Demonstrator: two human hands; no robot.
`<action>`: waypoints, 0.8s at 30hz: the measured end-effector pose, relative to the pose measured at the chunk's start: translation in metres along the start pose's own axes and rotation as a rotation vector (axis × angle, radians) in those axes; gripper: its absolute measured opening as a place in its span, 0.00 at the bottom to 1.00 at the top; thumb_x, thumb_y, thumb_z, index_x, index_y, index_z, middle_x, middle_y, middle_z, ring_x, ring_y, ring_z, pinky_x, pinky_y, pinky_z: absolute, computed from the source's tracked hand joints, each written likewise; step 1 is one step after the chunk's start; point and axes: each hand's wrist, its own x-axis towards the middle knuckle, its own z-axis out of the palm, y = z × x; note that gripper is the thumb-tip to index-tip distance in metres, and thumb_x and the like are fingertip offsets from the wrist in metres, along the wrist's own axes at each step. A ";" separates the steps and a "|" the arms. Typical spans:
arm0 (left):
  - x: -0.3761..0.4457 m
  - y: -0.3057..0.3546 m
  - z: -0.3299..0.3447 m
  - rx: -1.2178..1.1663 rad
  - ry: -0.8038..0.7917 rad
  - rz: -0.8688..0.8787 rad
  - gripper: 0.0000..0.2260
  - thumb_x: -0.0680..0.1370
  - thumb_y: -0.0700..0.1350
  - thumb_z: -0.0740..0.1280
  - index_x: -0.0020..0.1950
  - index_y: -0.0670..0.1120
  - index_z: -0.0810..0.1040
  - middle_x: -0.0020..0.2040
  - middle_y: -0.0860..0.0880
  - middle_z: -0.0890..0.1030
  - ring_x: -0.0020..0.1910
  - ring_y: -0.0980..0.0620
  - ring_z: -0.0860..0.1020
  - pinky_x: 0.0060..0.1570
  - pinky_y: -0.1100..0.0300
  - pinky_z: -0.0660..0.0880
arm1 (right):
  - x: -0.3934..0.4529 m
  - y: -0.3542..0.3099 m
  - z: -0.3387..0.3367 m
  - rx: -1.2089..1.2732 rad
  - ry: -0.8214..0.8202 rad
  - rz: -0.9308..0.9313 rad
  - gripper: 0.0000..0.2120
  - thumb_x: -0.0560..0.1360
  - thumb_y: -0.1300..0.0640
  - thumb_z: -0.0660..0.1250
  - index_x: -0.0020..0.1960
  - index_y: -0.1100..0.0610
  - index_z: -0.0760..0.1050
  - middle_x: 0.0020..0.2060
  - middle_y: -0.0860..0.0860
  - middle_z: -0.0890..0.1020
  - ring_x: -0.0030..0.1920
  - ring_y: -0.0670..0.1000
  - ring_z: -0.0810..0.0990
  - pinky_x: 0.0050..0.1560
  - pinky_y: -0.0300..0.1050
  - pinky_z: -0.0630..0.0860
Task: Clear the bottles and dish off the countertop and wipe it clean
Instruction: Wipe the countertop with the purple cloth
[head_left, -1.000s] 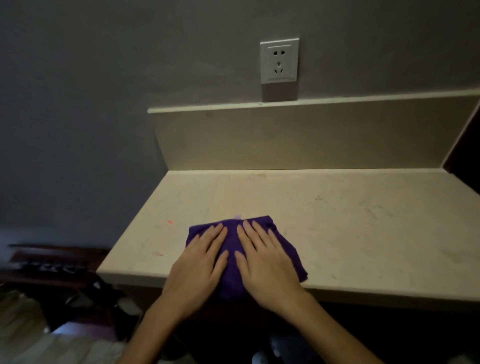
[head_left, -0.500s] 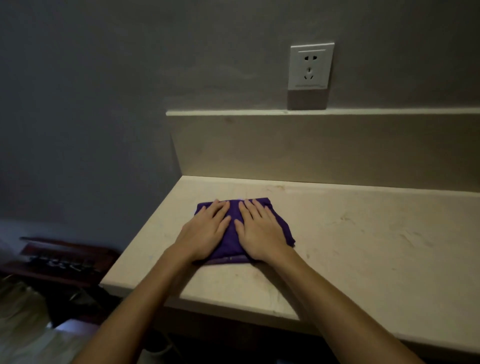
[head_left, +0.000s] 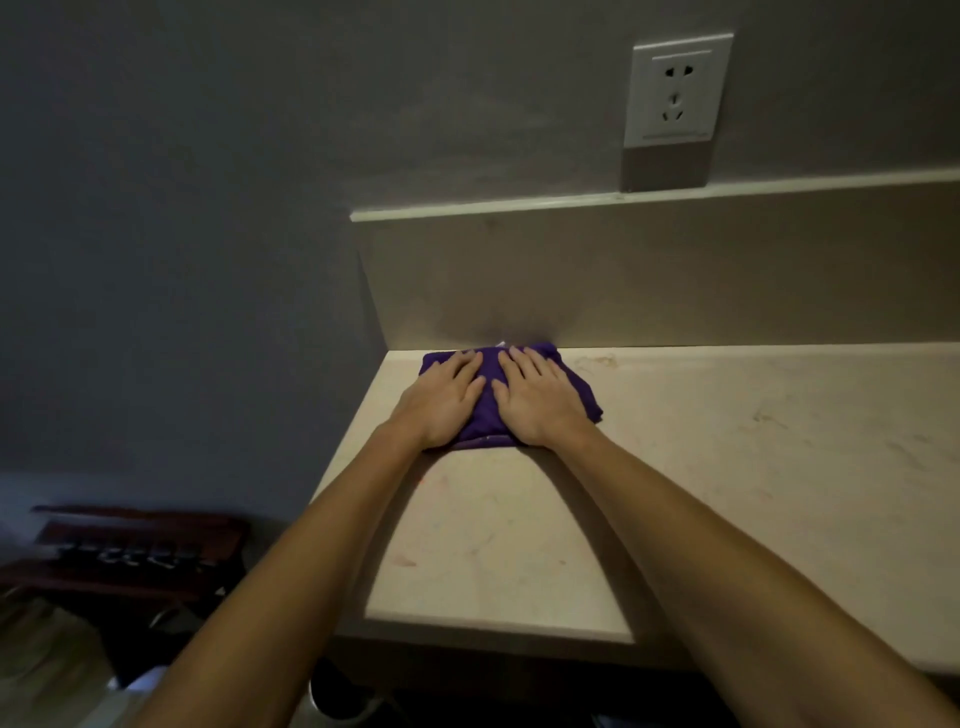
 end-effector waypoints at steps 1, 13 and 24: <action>-0.007 0.002 0.000 0.005 0.001 -0.001 0.25 0.88 0.53 0.48 0.84 0.47 0.57 0.84 0.49 0.58 0.82 0.52 0.57 0.81 0.53 0.53 | -0.010 -0.004 -0.002 0.002 -0.004 0.007 0.29 0.86 0.44 0.44 0.84 0.54 0.53 0.83 0.51 0.57 0.83 0.52 0.53 0.83 0.53 0.49; -0.243 0.054 0.011 -0.044 0.105 0.005 0.26 0.83 0.54 0.50 0.81 0.51 0.63 0.81 0.54 0.64 0.79 0.59 0.65 0.74 0.57 0.60 | -0.230 -0.078 -0.006 0.065 0.030 -0.035 0.28 0.82 0.43 0.49 0.77 0.51 0.69 0.77 0.47 0.71 0.77 0.48 0.69 0.73 0.49 0.56; -0.086 -0.030 -0.011 0.017 0.035 -0.063 0.29 0.86 0.58 0.46 0.84 0.47 0.60 0.85 0.50 0.56 0.82 0.52 0.58 0.81 0.52 0.56 | -0.054 -0.069 0.008 0.058 0.007 -0.063 0.29 0.85 0.45 0.45 0.83 0.54 0.58 0.82 0.51 0.61 0.82 0.51 0.56 0.82 0.51 0.50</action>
